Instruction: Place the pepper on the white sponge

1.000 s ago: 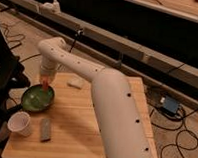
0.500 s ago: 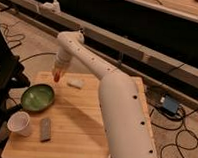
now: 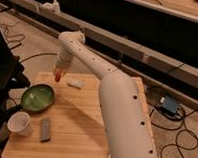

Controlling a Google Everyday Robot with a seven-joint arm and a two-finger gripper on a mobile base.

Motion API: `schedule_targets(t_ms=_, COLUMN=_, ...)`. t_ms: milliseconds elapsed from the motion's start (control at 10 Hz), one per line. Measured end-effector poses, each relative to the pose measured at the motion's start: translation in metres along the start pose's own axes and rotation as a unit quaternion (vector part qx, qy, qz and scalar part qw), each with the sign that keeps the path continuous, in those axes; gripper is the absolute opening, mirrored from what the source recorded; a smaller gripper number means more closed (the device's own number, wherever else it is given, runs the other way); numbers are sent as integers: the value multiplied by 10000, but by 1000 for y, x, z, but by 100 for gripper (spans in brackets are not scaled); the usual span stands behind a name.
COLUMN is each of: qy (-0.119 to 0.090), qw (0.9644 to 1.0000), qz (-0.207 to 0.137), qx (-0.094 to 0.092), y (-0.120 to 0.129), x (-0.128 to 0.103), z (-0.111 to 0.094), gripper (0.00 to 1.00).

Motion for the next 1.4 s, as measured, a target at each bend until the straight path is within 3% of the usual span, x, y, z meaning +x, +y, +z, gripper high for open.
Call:
schedule_targets(t_ms=200, qy=-371, qw=9973, qz=595, qx=213, y=-51, x=-24, z=-19, gripper=0)
schedule_targets(t_ms=500, qy=-543, qw=9929, qz=1046, qx=154, y=-77, x=-39, z=-22, gripper=0)
schedule_targets(t_ms=1100, qy=-196, qw=9846, qz=1731, qx=-168, y=-119, x=-38, z=31, gripper=2)
schedule_targets(t_ms=1400, qy=-73, qw=9805, qz=1947, qx=-239, y=-137, x=-37, z=49, gripper=28)
